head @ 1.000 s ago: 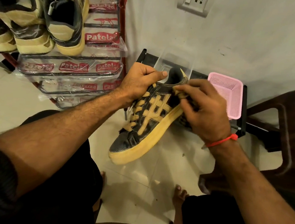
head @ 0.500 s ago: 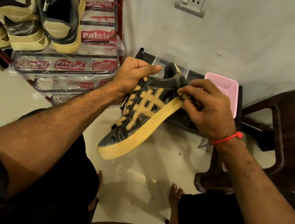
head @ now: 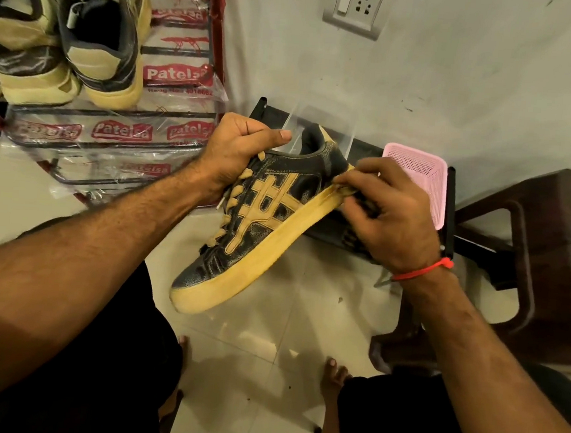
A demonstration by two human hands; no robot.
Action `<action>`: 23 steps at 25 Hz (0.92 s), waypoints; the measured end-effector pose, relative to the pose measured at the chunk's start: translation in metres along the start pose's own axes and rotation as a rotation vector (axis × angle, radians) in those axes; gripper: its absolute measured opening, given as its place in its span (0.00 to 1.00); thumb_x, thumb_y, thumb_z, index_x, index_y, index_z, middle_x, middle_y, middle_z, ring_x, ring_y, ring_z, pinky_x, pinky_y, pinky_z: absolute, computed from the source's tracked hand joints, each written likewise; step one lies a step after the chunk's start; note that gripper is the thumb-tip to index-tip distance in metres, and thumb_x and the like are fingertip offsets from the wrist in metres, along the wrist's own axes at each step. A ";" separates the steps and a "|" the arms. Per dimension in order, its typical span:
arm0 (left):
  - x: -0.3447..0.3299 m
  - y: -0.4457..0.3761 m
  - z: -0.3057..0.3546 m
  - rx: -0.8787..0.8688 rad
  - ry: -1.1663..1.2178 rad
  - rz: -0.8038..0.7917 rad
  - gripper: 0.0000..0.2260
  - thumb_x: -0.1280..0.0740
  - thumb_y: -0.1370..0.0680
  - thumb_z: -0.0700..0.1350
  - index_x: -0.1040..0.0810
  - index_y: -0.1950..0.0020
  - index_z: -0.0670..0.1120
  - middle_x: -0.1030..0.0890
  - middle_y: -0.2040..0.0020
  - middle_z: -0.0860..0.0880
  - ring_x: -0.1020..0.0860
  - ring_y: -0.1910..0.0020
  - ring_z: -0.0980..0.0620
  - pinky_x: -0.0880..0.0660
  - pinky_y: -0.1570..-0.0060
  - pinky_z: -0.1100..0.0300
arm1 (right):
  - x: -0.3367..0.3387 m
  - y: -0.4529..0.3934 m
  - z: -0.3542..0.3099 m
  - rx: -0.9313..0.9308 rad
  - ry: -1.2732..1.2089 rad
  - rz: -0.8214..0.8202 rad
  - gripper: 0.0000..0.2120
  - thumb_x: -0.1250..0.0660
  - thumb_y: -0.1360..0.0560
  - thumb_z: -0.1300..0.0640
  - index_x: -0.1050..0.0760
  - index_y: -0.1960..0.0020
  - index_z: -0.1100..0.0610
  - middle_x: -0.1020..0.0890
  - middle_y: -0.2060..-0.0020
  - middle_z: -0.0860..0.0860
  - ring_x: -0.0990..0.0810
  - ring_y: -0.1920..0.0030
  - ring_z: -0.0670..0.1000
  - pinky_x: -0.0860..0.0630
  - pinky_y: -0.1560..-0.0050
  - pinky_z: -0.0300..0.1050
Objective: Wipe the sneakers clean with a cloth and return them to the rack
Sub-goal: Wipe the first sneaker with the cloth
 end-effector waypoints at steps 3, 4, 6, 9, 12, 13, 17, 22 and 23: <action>0.002 -0.001 -0.001 -0.020 -0.028 0.007 0.24 0.27 0.24 0.48 0.27 0.65 0.28 0.30 0.74 0.46 0.33 0.78 0.50 0.34 0.75 0.61 | -0.023 0.012 -0.038 0.228 -0.080 -0.171 0.12 0.33 0.23 0.59 0.17 0.43 0.62 0.19 0.46 0.59 0.18 0.52 0.55 0.18 0.55 0.51; 0.002 0.000 -0.001 -0.019 -0.033 -0.014 0.23 0.28 0.23 0.48 0.27 0.65 0.29 0.30 0.74 0.46 0.33 0.79 0.52 0.35 0.75 0.62 | -0.027 0.015 -0.044 0.277 -0.078 -0.201 0.12 0.33 0.22 0.58 0.18 0.43 0.63 0.19 0.45 0.59 0.18 0.51 0.56 0.18 0.56 0.52; 0.000 0.002 -0.001 -0.005 -0.016 -0.045 0.22 0.28 0.23 0.46 0.28 0.66 0.29 0.29 0.75 0.45 0.32 0.80 0.54 0.35 0.76 0.63 | -0.025 0.009 -0.039 0.252 -0.069 -0.178 0.12 0.33 0.22 0.59 0.18 0.42 0.63 0.19 0.45 0.59 0.18 0.49 0.57 0.17 0.55 0.52; -0.001 0.002 0.000 0.009 0.001 -0.036 0.20 0.29 0.20 0.43 0.27 0.65 0.30 0.26 0.76 0.50 0.27 0.79 0.55 0.32 0.76 0.64 | -0.008 -0.003 -0.009 0.038 0.006 0.000 0.10 0.32 0.23 0.63 0.17 0.44 0.62 0.19 0.47 0.58 0.19 0.50 0.55 0.20 0.50 0.44; -0.005 0.004 0.001 -0.027 -0.043 -0.107 0.21 0.29 0.20 0.43 0.28 0.65 0.28 0.26 0.76 0.45 0.28 0.80 0.50 0.32 0.76 0.63 | 0.010 -0.006 0.015 -0.206 0.012 0.165 0.08 0.31 0.24 0.65 0.16 0.46 0.60 0.18 0.51 0.56 0.21 0.49 0.51 0.26 0.44 0.35; -0.007 0.006 0.002 -0.044 -0.058 -0.135 0.22 0.29 0.21 0.43 0.28 0.67 0.29 0.26 0.76 0.38 0.30 0.80 0.42 0.32 0.75 0.62 | 0.012 -0.005 0.017 -0.267 -0.009 0.200 0.08 0.31 0.24 0.64 0.16 0.47 0.59 0.17 0.52 0.55 0.21 0.49 0.50 0.26 0.43 0.34; -0.008 0.010 0.005 -0.092 -0.084 -0.144 0.28 0.27 0.25 0.50 0.29 0.68 0.26 0.31 0.73 0.27 0.37 0.74 0.28 0.33 0.72 0.57 | 0.001 -0.002 0.001 -0.303 -0.090 0.213 0.08 0.29 0.24 0.62 0.16 0.46 0.60 0.18 0.51 0.54 0.21 0.50 0.47 0.26 0.45 0.34; -0.004 0.010 0.006 -0.083 -0.104 -0.134 0.29 0.27 0.26 0.52 0.30 0.67 0.25 0.31 0.72 0.26 0.35 0.75 0.29 0.32 0.73 0.50 | -0.001 -0.002 -0.007 -0.238 -0.090 0.222 0.09 0.29 0.25 0.61 0.16 0.45 0.61 0.19 0.50 0.56 0.23 0.50 0.45 0.26 0.46 0.30; -0.005 0.010 0.006 -0.083 -0.112 -0.134 0.29 0.28 0.26 0.52 0.29 0.67 0.25 0.30 0.72 0.26 0.34 0.74 0.27 0.31 0.73 0.47 | -0.004 0.000 -0.011 -0.232 -0.089 0.229 0.09 0.29 0.25 0.62 0.16 0.46 0.61 0.20 0.50 0.57 0.23 0.50 0.45 0.26 0.46 0.31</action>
Point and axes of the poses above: each hand's wrist, its own y-axis away from the middle knuckle, its own x-axis out of the back of the hand, z = x × y, the point moved 1 cm from there along -y, towards the middle knuckle
